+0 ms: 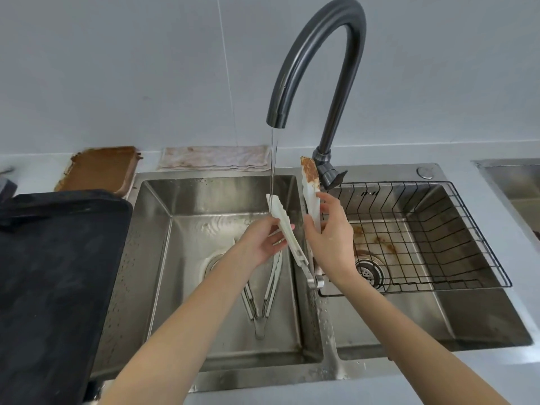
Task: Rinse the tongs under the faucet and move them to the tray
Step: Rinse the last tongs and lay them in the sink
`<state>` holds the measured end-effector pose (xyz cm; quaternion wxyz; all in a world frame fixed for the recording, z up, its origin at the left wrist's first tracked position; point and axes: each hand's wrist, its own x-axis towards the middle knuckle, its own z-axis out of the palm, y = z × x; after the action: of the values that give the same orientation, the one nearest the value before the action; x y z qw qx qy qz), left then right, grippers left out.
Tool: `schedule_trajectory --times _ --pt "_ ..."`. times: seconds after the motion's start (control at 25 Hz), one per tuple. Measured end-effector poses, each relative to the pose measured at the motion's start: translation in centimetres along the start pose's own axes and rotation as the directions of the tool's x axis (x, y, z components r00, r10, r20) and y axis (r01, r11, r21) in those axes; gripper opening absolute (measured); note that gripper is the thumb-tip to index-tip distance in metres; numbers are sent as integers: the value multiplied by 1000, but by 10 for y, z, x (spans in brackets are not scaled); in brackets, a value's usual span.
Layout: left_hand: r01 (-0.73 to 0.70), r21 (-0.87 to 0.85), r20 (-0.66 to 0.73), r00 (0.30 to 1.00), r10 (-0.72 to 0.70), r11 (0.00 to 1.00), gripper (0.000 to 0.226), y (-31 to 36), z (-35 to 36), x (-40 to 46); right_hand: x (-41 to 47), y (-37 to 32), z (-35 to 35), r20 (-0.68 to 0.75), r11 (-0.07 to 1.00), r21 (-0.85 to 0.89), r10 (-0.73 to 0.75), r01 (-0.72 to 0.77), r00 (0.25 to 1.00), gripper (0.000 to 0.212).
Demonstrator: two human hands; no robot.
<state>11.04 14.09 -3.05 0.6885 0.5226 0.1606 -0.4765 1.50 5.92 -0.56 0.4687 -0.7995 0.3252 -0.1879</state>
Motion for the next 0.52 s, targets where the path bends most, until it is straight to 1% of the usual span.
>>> schedule_trajectory --times 0.24,0.52 --pt "26 -41 5 1000 -26 999 11 -5 -2 -2 -5 4 -4 0 1000 27 8 -8 1000 42" --pt "59 -93 12 998 -58 994 12 -14 -9 -7 -12 12 -10 0 1000 16 19 -19 1000 39"
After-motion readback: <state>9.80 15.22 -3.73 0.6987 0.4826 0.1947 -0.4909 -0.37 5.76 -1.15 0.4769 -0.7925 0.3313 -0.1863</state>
